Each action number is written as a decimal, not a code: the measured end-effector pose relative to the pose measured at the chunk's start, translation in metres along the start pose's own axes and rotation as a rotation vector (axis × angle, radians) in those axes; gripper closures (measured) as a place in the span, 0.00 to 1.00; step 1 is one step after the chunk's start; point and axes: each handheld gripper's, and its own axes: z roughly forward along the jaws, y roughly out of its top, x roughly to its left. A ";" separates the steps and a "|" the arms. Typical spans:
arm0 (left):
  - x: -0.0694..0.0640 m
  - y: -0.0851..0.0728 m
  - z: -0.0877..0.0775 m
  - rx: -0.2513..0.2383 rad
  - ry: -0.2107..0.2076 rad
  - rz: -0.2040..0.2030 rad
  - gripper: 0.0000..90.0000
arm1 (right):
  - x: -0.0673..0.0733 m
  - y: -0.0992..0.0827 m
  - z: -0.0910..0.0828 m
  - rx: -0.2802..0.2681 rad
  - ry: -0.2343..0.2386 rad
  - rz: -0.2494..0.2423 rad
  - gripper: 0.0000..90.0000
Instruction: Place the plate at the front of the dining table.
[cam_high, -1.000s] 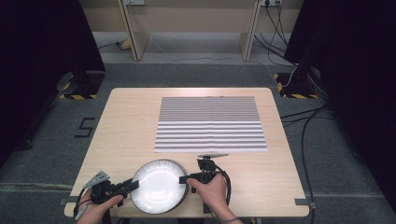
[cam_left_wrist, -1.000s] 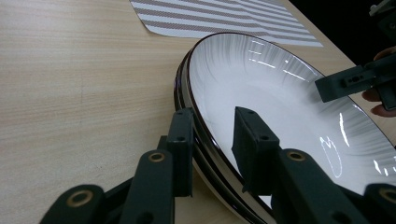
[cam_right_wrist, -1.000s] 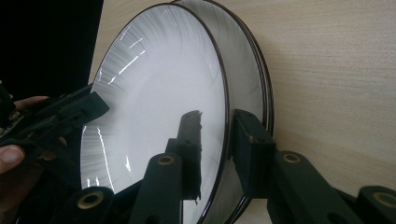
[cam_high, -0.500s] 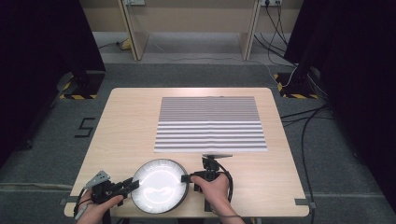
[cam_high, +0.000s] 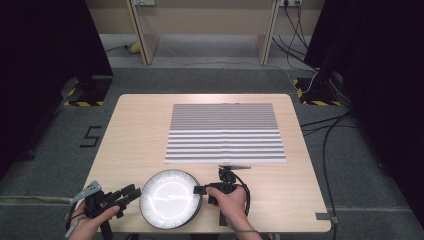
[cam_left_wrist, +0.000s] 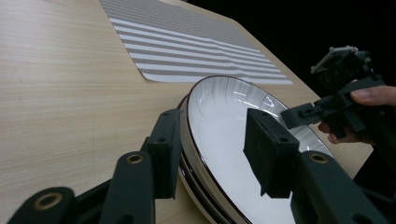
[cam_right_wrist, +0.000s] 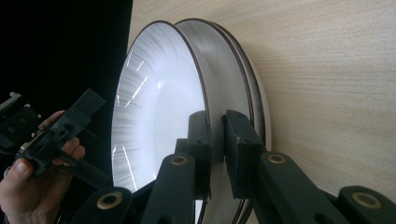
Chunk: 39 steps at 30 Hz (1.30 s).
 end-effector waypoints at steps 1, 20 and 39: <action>0.000 0.000 0.000 0.000 0.000 0.000 0.61 | 0.000 0.000 0.000 0.000 0.000 0.000 0.90; 0.008 -0.002 -0.004 -0.004 0.059 -0.025 0.41 | 0.006 0.005 -0.022 -0.066 0.022 -0.028 0.89; 0.011 -0.005 -0.004 -0.012 0.078 -0.036 0.41 | 0.005 0.009 -0.034 -0.104 0.021 -0.025 0.89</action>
